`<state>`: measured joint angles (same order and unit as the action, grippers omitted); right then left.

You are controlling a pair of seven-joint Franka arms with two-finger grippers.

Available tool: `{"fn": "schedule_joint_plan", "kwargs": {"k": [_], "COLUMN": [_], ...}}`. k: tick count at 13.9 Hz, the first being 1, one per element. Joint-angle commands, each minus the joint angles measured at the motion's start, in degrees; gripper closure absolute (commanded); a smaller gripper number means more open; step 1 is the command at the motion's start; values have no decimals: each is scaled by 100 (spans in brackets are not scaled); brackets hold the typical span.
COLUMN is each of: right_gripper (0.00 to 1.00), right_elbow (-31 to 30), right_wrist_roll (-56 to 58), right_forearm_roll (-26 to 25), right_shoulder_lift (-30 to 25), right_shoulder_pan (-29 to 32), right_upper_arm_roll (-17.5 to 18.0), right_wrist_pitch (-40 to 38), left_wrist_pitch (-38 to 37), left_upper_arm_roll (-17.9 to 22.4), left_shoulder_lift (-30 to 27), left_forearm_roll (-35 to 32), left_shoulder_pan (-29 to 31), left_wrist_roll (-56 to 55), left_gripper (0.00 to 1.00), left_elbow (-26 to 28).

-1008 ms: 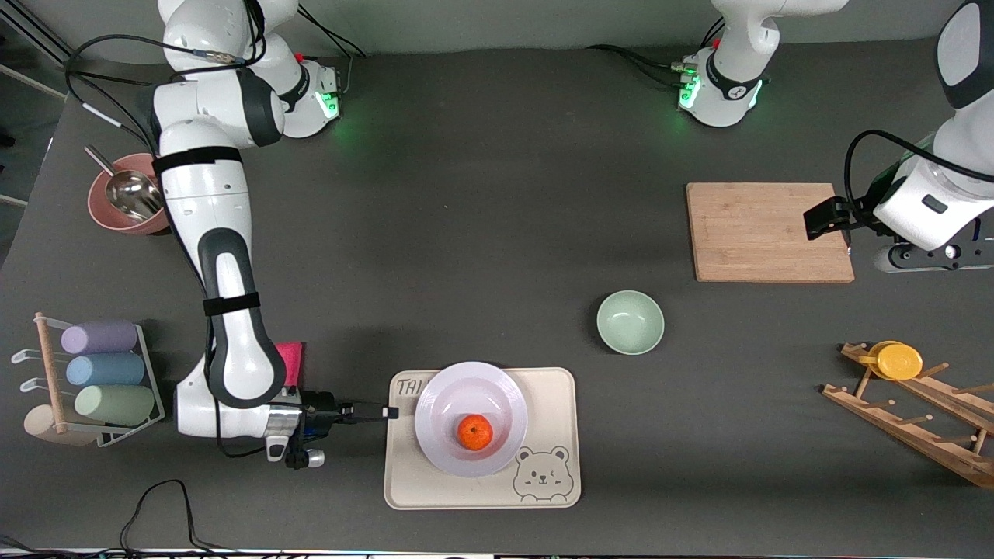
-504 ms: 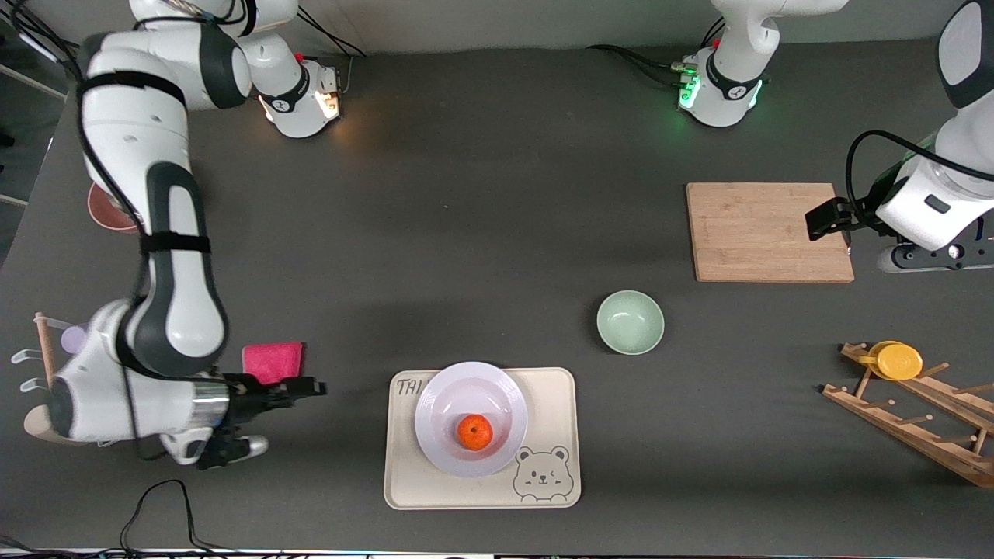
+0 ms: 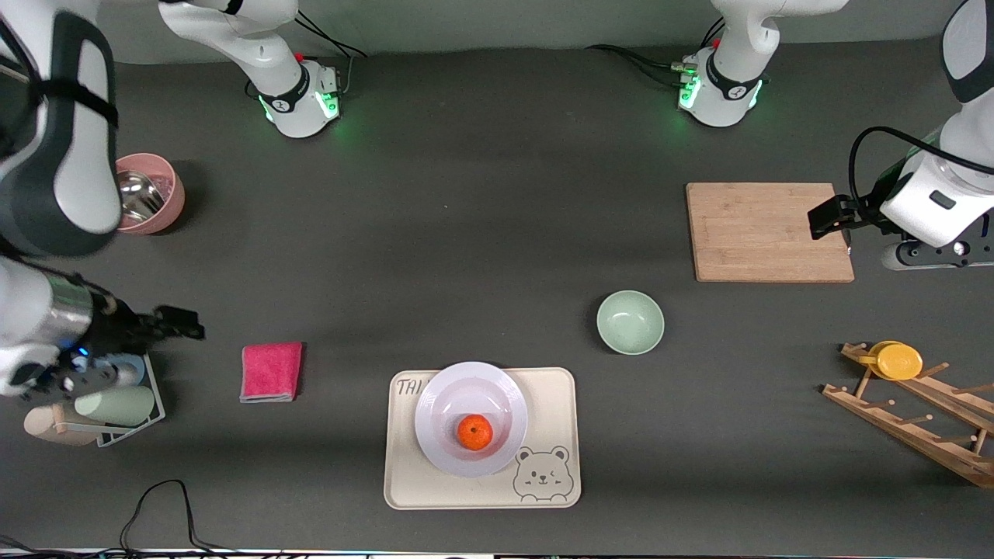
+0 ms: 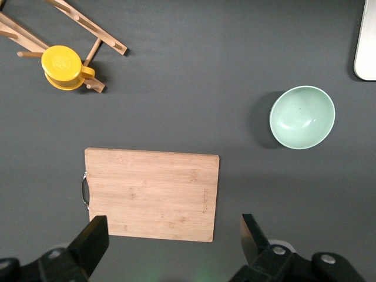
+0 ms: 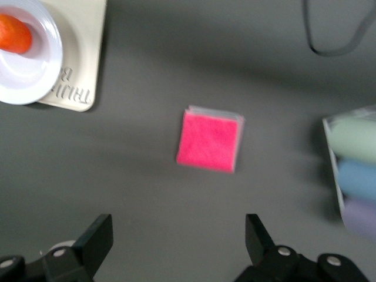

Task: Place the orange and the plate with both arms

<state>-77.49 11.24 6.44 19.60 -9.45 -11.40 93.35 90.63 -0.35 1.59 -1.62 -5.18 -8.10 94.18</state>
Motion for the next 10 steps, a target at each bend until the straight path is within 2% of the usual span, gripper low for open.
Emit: {"fn": "schedule_joint_plan", "kwargs": {"k": [1, 3, 10], "right_gripper": [0, 0, 0], "right_elbow": [-1371, -1680, -1409], "right_wrist_roll": [-796, -1106, -1081], "right_forearm_roll": [-363, -398, -802], "right_shoulder_lift": [-1228, -1598, -1652], "right_shoulder_pan": [83, 416, 462], "right_upper_arm_roll": [199, 506, 490], "right_wrist_pitch": [113, 96, 87], "left_wrist_pitch": [-11, -1, -54], "left_upper_arm_roll": [26, 26, 26], "left_shoulder_lift": [-63, -54, -54], "left_forearm_roll": [-84, -84, -75], "left_shoulder_pan": [-53, -35, -70], "left_wrist_roll": [-95, -113, -192], "left_gripper": [0, 0, 0], "left_elbow": [-23, -31, -67]}}
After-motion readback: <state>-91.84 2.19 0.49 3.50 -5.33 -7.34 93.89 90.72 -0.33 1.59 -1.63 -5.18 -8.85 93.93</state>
